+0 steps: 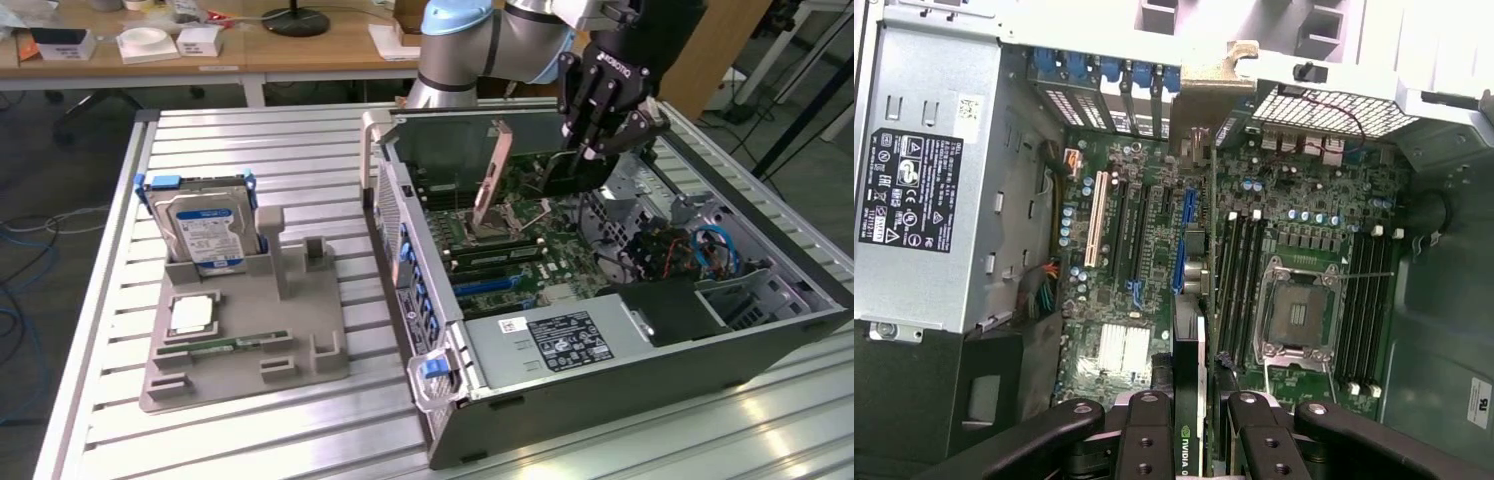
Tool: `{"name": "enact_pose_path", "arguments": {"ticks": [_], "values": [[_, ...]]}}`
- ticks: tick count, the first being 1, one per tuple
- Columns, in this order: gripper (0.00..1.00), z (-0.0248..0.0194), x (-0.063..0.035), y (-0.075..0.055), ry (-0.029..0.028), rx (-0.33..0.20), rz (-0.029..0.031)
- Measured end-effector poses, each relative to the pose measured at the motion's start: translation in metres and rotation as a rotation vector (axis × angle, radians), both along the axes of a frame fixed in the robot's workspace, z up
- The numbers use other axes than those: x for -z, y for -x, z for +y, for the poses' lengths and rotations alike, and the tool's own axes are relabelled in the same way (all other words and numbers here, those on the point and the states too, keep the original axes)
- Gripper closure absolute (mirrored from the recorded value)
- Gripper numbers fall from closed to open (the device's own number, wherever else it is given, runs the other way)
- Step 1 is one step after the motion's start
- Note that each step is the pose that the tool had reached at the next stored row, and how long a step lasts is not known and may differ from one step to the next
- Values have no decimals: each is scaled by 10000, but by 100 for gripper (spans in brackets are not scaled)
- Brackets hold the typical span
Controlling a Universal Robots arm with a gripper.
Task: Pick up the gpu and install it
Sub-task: 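Insert the gpu into the slot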
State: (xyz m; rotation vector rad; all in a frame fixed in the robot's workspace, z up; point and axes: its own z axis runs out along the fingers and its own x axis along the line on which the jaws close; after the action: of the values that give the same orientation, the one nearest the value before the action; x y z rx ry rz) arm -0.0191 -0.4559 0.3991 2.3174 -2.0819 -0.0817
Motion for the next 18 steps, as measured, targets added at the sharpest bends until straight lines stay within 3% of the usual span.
{"name": "enact_pose_path", "arguments": {"ticks": [18], "values": [[74,0,106,0,1,-1,0]]}}
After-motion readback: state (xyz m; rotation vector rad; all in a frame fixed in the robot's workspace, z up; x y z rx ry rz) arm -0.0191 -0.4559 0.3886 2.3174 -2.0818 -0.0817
